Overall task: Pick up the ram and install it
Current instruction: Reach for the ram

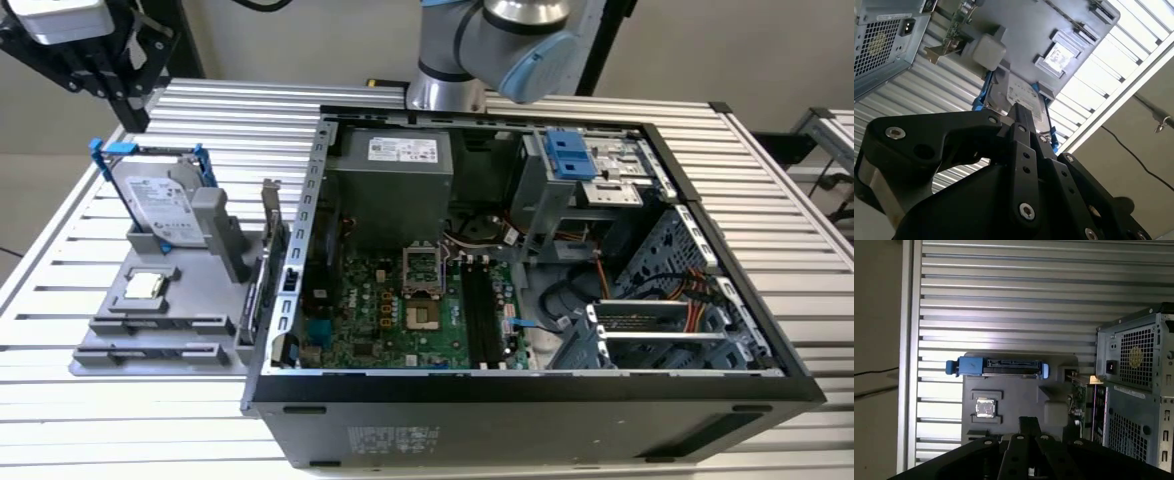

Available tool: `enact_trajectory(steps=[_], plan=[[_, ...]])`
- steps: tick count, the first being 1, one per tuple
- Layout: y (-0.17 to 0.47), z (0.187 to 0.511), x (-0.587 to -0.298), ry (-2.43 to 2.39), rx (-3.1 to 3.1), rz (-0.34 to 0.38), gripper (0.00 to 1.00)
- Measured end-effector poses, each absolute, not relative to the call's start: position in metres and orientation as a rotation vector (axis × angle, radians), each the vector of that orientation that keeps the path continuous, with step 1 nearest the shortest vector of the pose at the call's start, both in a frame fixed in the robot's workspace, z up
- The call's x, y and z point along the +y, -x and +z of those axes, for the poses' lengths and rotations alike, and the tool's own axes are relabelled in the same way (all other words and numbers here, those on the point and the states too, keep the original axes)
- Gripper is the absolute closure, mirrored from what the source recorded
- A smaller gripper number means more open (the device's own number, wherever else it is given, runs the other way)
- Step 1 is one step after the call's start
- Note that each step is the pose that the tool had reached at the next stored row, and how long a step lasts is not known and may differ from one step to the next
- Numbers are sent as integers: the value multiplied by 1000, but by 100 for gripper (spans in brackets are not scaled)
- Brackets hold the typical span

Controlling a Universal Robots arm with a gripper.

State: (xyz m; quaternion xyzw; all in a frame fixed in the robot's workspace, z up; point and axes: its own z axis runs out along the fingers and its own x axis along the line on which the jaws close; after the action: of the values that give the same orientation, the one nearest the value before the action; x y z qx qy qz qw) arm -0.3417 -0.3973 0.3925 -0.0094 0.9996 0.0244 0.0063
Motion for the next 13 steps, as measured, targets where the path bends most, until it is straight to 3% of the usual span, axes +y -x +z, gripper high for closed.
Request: enact_trajectory(steps=[13], plan=[[343, 392, -414, 29, 3128, 76, 100]])
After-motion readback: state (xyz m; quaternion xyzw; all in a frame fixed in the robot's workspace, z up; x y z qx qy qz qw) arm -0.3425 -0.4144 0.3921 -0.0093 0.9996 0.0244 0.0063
